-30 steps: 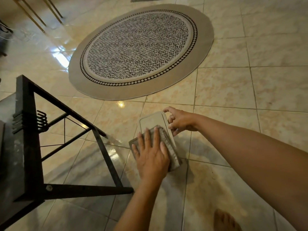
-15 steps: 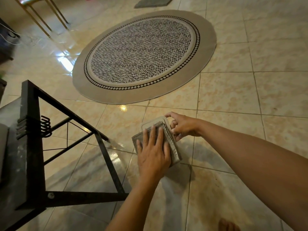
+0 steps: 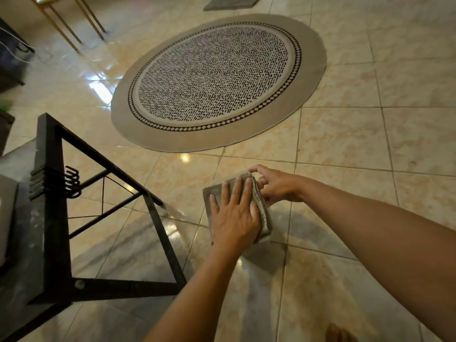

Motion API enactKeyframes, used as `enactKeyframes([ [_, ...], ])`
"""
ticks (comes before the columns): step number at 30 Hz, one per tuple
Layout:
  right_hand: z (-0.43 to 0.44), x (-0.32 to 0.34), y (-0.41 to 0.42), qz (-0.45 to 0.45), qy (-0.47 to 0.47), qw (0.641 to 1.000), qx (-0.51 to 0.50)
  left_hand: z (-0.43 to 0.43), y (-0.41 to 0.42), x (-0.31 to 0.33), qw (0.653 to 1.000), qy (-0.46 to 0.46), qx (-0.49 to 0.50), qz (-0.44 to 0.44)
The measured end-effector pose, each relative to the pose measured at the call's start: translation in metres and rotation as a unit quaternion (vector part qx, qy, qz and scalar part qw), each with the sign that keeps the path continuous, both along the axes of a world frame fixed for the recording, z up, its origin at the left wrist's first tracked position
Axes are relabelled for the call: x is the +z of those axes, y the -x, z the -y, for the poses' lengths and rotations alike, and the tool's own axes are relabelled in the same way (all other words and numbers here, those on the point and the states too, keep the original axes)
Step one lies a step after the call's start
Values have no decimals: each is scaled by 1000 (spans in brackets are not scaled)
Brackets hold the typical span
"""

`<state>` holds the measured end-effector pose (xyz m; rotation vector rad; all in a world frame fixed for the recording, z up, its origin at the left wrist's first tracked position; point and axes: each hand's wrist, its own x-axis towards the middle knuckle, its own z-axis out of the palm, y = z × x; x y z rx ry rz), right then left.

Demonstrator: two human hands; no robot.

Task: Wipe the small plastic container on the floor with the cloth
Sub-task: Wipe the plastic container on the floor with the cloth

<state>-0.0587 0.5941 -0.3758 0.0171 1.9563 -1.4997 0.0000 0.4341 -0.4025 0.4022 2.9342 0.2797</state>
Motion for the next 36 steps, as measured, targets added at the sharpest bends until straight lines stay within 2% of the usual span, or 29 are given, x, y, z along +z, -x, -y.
enactKeyframes([
  [5,0,0,0,-4,-14,1000,-11,20,23,-3,998,-32,46,25],
  [8,0,-1,1,0,-12,1000,-8,13,0,0,1000,-6,18,12],
  [12,0,0,0,4,10,1000,-2,2,19,-2,1000,-8,-14,-5],
  [17,0,0,1,10,-6,1000,-17,21,6,-7,997,-37,61,13],
  [20,0,1,2,12,2,1000,-6,2,-12,-6,999,-7,31,7],
  [23,0,1,-1,8,15,1000,6,-8,10,-4,1000,-19,17,-2],
  [28,0,0,1,6,-5,1000,-12,11,7,-2,996,-18,81,19],
  [33,0,0,2,8,7,1000,7,-8,3,-5,1000,-10,19,12],
  [36,1,0,0,5,1,1000,-6,6,26,-3,997,-28,64,19],
])
